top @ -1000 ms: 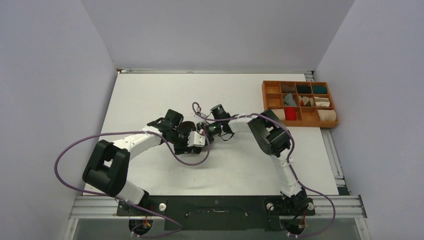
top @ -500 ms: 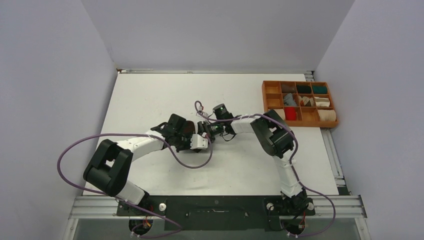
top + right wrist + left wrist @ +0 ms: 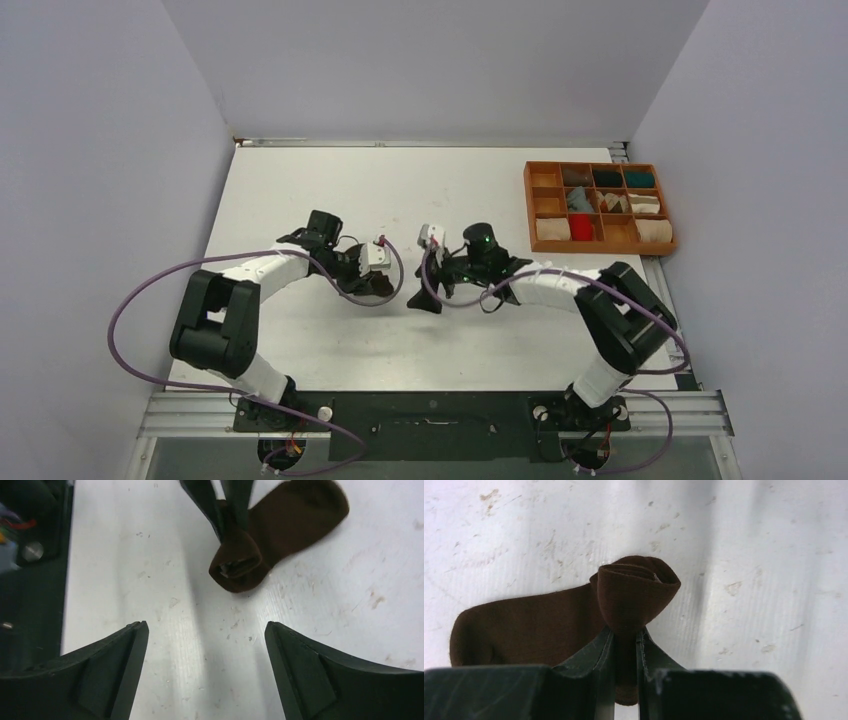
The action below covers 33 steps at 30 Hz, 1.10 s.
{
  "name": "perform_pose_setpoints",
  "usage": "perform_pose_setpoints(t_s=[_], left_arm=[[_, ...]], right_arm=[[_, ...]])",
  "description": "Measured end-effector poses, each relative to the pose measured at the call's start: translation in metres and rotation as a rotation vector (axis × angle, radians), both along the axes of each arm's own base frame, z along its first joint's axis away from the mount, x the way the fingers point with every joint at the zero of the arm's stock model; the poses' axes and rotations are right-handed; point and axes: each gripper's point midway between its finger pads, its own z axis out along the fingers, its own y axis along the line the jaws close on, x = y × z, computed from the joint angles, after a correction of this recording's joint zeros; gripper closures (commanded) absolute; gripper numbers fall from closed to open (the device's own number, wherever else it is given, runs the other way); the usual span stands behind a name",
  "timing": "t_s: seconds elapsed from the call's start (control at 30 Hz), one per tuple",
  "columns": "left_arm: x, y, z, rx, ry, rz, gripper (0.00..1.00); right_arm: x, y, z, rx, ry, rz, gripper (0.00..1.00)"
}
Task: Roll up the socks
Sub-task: Roll the sock at the center of the board.
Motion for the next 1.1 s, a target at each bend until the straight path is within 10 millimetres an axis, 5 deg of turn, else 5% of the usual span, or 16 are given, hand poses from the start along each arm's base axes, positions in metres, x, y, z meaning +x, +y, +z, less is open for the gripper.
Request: perform_pose_setpoints(t_s=[0.23, 0.5, 0.87, 1.0, 1.1], left_arm=[[-0.017, -0.01, 0.003, -0.061, 0.122, -0.048, 1.0], [-0.029, -0.007, -0.001, -0.066, 0.202, -0.049, 1.0], [-0.032, -0.01, -0.001, -0.086, 0.218, -0.078, 0.99], [-0.032, -0.009, -0.001, -0.083, 0.216, -0.079, 0.73], [-0.031, -0.009, -0.002, -0.08, 0.218, -0.074, 0.52]], right_arm=[[-0.019, 0.039, -0.011, -0.022, -0.637, 0.171, 0.01], [0.007, 0.063, -0.039, -0.112, -0.845, 0.232, 0.12], [0.004, 0.071, -0.056, -0.135, -0.835, 0.256, 0.78], [0.003, 0.07, -0.058, -0.142, -0.806, 0.251, 0.93], [0.0, 0.07, -0.06, -0.149, -0.792, 0.254, 0.95]])
